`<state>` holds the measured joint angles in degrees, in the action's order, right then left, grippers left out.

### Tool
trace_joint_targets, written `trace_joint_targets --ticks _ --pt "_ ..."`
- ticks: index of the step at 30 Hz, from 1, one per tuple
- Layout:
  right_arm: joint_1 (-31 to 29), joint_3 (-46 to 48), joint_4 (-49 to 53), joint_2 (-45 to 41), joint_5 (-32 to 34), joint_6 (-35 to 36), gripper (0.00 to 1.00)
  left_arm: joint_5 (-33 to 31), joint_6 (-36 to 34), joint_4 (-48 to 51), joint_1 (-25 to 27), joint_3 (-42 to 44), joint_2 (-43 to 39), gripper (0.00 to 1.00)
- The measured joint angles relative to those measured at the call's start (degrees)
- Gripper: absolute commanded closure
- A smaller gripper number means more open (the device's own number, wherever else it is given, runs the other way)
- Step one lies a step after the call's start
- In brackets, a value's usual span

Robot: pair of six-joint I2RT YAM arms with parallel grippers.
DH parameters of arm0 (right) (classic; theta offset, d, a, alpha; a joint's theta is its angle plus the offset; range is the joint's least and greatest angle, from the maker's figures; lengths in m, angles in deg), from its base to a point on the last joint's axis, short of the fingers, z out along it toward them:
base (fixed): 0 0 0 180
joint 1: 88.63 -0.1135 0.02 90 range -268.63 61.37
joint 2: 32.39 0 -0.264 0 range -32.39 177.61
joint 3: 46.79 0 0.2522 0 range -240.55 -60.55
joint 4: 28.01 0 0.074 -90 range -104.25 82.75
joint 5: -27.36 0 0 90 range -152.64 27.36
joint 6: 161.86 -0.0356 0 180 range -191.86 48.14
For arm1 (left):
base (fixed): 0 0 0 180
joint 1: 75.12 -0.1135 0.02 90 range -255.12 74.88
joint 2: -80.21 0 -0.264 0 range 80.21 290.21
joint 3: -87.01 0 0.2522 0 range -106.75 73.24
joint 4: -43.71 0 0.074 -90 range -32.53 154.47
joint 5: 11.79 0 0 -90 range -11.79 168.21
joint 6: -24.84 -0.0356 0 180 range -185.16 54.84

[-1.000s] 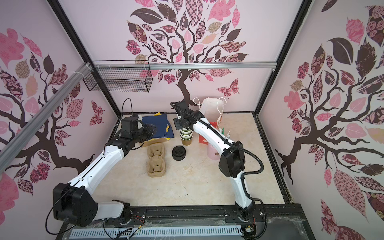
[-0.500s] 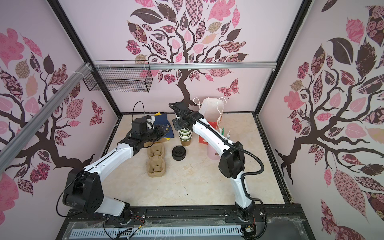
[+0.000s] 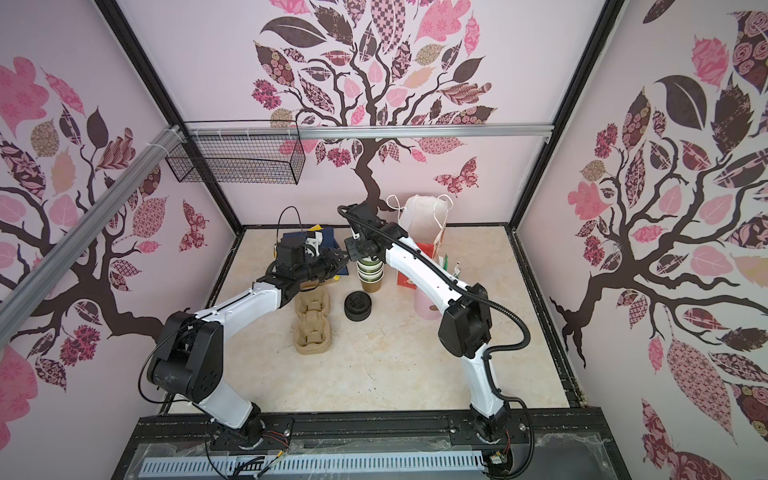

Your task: Pack the takeout coffee

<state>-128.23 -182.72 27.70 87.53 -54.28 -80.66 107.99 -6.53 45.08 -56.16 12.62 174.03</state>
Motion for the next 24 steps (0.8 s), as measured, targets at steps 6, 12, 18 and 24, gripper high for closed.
trace_joint_targets --ticks 6,12,18,24 --pt "0.0 0.0 -0.2 -0.4 0.0 0.0 1.00 0.9 1.4 -2.6 0.8 0.0 0.9 0.65" --pt "0.0 0.0 -0.2 -0.4 0.0 0.0 1.00 1.4 3.2 -5.4 0.9 0.0 2.8 0.62" --pt "0.0 0.7 -0.5 -0.4 0.2 -0.2 1.00 1.6 5.8 -9.4 0.9 0.5 3.0 0.59" --pt "0.0 0.7 -0.6 -0.4 0.2 -0.2 1.00 1.5 7.6 -12.2 0.9 1.4 3.2 0.60"
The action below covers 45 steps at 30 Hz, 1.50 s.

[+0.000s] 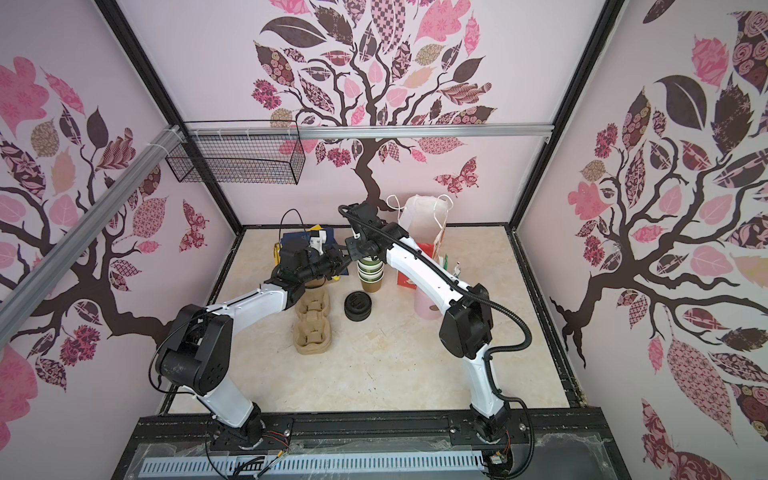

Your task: Pack the takeout coffee

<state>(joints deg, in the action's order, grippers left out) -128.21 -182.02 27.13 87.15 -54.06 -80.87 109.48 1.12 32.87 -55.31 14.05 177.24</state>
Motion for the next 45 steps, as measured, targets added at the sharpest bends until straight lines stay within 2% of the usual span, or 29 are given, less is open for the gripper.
trace_joint_targets --ticks 17,30,39,45 --pt "0.0 -0.2 0.0 0.0 -0.6 -0.4 1.00 -0.2 -0.3 0.5 0.0 -0.5 1.9 0.68" --pt "-0.5 -4.9 1.1 -1.5 3.3 1.4 1.00 -0.6 -1.6 3.3 0.0 -1.1 1.9 0.69" --pt "-1.6 -5.8 2.7 -7.2 6.1 3.5 1.00 -0.8 -2.3 4.2 0.0 -1.4 1.9 0.61" --pt "-2.3 -3.0 3.7 -15.2 6.2 5.4 1.00 -1.9 -4.7 6.7 0.0 -1.6 0.8 0.56"
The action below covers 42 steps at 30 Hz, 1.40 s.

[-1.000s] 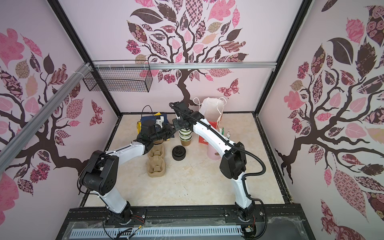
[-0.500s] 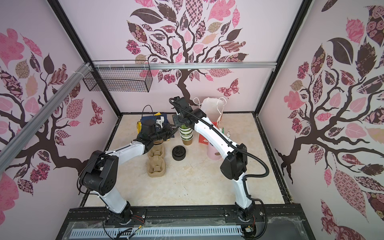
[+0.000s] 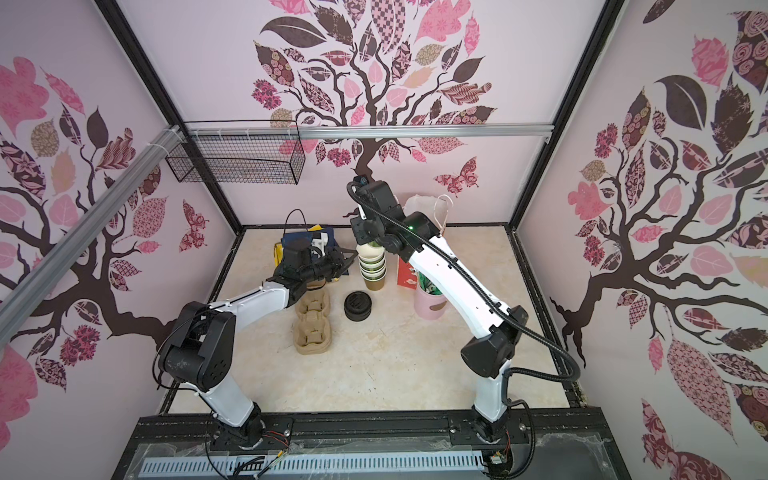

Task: Pack the takeout coffee
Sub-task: 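Lower the white paper cup onto the table and open the right gripper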

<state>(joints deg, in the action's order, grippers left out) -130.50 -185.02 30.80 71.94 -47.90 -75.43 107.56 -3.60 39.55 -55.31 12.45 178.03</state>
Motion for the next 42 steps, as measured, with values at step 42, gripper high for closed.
trace_joint_targets --ticks 42 --pt "-6.6 86.5 -34.8 -44.5 -31.8 34.1 1.00 -34.5 -14.0 24.5 -5.8 10.7 -36.7 0.49"
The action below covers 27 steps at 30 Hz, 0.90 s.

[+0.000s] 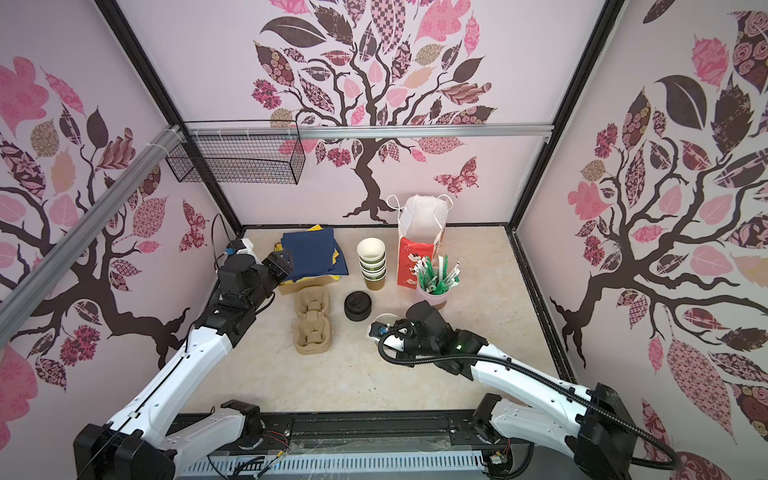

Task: Pack the takeout coffee
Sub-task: 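Lower the white paper cup onto the table and open the right gripper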

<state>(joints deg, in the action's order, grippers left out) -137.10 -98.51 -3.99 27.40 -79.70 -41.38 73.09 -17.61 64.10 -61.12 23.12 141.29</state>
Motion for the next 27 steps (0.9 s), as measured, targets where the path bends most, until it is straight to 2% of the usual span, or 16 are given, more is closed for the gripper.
trace_joint_targets --ticks 12,22,24,27 --pt "-1.8 0.6 -6.6 7.6 -1.4 0.5 1.00 -0.2 0.2 0.4 0.0 0.4 -0.1 0.49" --pt "-3.5 0.8 -7.2 11.8 -2.2 0.4 1.00 -0.2 0.3 0.8 0.0 0.4 -0.2 0.49" --pt "-3.7 0.7 -7.3 12.3 -2.3 0.3 0.95 -0.2 0.4 0.8 0.0 0.4 -0.2 0.49" --pt "-3.9 0.1 -7.3 12.9 -2.3 0.1 0.83 -0.2 0.5 0.8 0.0 0.4 -0.2 0.48"
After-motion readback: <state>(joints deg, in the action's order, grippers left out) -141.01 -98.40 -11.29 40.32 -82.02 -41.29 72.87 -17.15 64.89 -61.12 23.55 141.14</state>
